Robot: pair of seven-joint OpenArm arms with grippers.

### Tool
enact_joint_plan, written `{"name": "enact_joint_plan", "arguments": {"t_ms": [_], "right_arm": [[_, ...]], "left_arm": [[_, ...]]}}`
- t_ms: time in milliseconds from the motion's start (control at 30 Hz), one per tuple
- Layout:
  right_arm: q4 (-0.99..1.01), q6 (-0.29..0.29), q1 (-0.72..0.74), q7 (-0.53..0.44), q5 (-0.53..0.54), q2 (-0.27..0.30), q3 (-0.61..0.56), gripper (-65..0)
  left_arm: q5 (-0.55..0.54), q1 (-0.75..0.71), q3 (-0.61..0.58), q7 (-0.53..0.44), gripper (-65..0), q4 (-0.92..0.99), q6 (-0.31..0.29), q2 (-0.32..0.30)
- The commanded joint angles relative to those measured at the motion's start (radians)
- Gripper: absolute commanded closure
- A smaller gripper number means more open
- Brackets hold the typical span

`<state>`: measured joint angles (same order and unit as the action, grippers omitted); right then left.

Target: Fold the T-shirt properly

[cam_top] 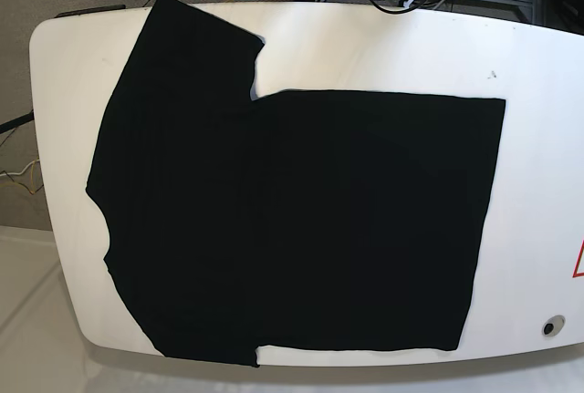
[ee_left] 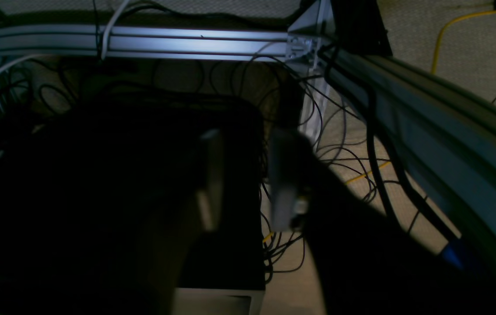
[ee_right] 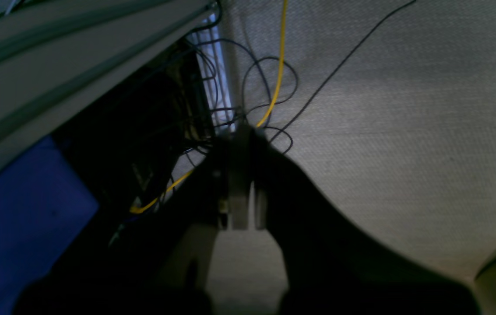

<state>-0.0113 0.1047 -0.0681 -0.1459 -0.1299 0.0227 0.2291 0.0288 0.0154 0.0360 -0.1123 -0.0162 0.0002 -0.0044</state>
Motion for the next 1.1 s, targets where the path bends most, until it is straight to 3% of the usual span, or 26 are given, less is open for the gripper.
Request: {"name": "enact_joint_plan", "arguments": {"t_ms": [0,67,1067], "right_arm": [[0.001,0.006,-0.005,0.002,0.001,0.004,0.002,-0.8],[0.004,0.004,-0.007,-0.004,0.005,0.005,0.000,-0.6],[-0.083,0.003,-0.053,-0.005,0.014,0.041,0.001,0.0]], "left_arm": [[0.005,0.002,0.000,0.002,-4.6,0.003,0.005,-0.001],[0.008,-0.003,-0.003,0.007,0.0,0.007,0.004,0.001],[-0.004,-0.041,-0.004,0.026,0.0,-0.043,-0.018,-0.026]]}}
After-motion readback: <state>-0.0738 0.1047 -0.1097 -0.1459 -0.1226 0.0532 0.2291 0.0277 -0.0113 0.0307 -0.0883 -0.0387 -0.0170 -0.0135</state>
